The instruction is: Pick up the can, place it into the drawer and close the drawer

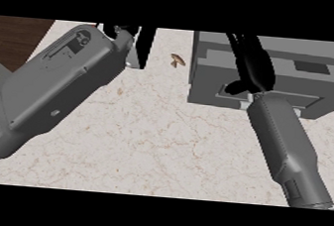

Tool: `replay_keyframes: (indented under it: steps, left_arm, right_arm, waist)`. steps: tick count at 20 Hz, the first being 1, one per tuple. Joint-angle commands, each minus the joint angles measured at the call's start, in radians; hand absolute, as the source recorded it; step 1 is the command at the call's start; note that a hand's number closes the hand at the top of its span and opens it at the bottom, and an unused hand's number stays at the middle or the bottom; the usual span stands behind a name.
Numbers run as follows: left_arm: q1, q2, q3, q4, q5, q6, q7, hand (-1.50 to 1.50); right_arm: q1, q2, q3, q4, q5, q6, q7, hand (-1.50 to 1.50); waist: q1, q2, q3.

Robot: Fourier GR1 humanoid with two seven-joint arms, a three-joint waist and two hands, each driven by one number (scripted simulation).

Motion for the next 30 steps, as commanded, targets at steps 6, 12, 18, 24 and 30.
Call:
replay_keyframes:
  steps: [6, 12, 18, 24, 30]
  left_arm:
    - [0.034, 0.033, 0.020, -0.075, -0.022, -0.001, 0.040, -1.50]
    - [0.048, 0.051, 0.023, -0.100, -0.051, -0.001, 0.043, -1.50]
    - [0.062, 0.079, 0.007, -0.190, -0.058, 0.019, 0.109, -1.50]
    - [0.076, 0.110, 0.023, -0.213, -0.064, 0.001, 0.119, -1.50]
    - [0.090, 0.098, 0.008, -0.256, -0.077, 0.024, 0.129, -1.50]
  right_arm:
    - [-0.144, -0.002, -0.082, 0.282, 0.004, -0.183, -0.007, -1.50]
    - [-0.246, -0.043, -0.122, 0.403, 0.010, -0.253, -0.004, -1.50]
    - [-0.319, -0.093, -0.139, 0.465, 0.017, -0.267, -0.001, -1.50]
    - [-0.421, -0.118, -0.149, 0.508, 0.024, -0.207, 0.049, -1.50]
    - [-0.440, -0.065, -0.259, 0.527, -0.117, -0.113, -0.121, -1.50]
  waist:
    - [0.016, 0.029, 0.018]
    - [0.027, 0.039, 0.018]
    - [0.049, 0.037, 0.018]
    - [0.066, 0.043, 0.018]
    - [0.078, 0.046, 0.021]
